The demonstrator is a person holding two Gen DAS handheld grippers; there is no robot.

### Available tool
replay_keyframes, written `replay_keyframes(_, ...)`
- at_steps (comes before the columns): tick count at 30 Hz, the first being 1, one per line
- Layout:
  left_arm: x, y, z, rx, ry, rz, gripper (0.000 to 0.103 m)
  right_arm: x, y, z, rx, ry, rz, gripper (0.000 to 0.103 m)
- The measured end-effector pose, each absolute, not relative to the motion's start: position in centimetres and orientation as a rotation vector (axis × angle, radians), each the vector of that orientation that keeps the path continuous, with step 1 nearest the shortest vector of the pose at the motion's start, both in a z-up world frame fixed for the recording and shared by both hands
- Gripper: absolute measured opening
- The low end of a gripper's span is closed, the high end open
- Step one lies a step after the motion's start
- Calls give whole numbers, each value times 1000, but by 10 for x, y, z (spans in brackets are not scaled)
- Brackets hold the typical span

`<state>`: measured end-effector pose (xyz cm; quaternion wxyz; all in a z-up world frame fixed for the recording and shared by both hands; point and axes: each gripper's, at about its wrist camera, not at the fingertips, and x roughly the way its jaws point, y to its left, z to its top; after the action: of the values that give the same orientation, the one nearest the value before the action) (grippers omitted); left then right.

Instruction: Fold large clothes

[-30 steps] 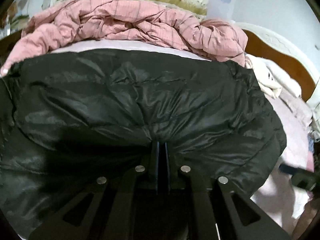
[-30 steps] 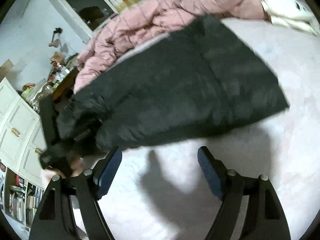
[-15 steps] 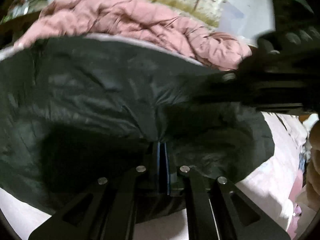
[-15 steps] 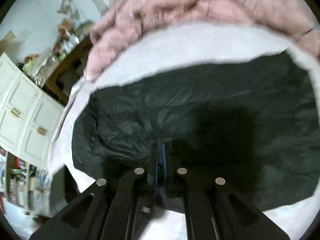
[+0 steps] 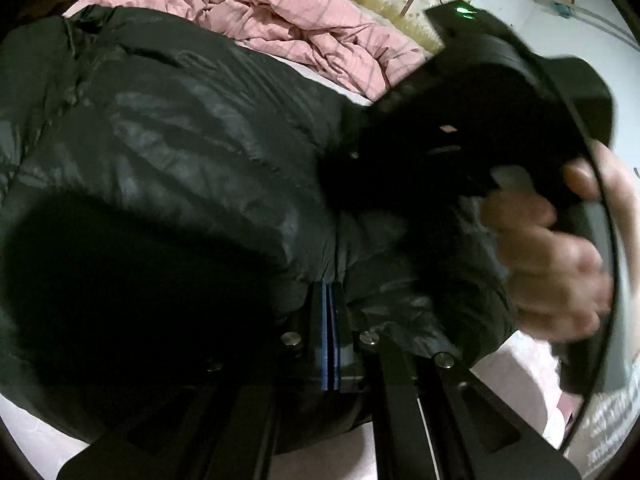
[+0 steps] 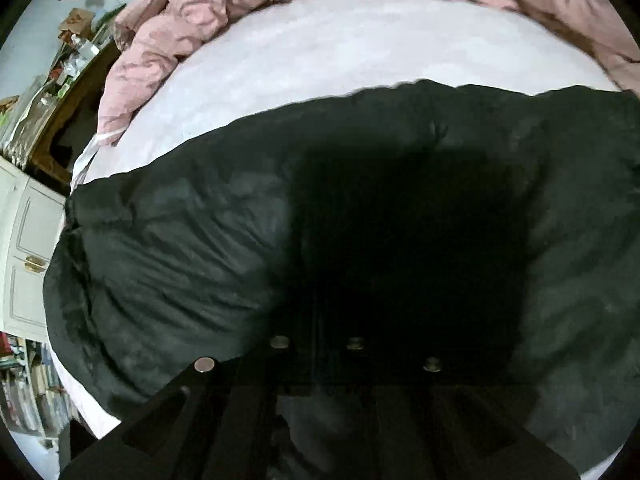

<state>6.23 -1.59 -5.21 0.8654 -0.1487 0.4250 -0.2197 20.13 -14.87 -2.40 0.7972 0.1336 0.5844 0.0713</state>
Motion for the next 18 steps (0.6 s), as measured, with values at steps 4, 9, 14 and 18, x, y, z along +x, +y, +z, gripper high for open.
replay_keyframes(4,61,-17,-52,-304,889,-458,4,221,-144,-24,237,1204,120,0)
replay_keyframes(9,61,-18,-51,-300,887,-459,4,270,-156,-38,241,1223,129,0)
replay_keyframes(14,63,-21,-50,-296,877,-459,4,307,-181,-60,381,1257,72,0)
replay_keyframes(18,62,-20,-53,-300,876,-464,4,290,-188,-35,427,1200,119,0)
